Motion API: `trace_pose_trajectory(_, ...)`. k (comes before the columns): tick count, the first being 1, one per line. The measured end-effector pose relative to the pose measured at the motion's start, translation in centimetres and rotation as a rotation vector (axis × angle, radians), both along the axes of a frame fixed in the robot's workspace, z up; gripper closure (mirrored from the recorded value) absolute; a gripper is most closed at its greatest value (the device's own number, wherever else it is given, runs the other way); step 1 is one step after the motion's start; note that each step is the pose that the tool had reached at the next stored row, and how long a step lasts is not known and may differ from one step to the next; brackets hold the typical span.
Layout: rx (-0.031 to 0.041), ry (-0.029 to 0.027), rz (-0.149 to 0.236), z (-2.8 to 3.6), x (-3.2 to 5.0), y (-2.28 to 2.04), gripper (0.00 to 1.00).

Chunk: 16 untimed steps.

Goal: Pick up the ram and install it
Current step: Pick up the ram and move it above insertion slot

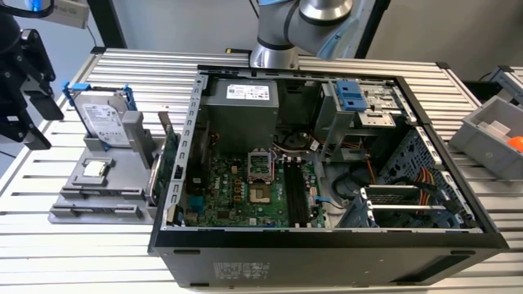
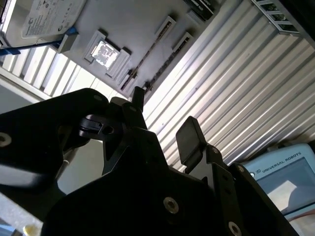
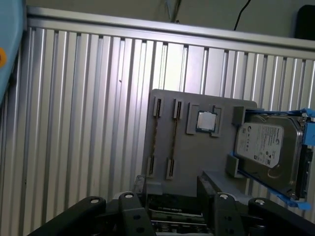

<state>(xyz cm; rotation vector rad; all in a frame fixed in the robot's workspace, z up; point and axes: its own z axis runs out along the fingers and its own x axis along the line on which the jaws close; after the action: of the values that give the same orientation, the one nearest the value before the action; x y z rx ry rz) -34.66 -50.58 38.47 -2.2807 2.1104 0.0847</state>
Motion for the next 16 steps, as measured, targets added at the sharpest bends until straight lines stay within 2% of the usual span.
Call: trace_pose_trajectory(16, -0.0002, 0.0001, 0.000, -0.64, 0.00, 0.00, 0.00)
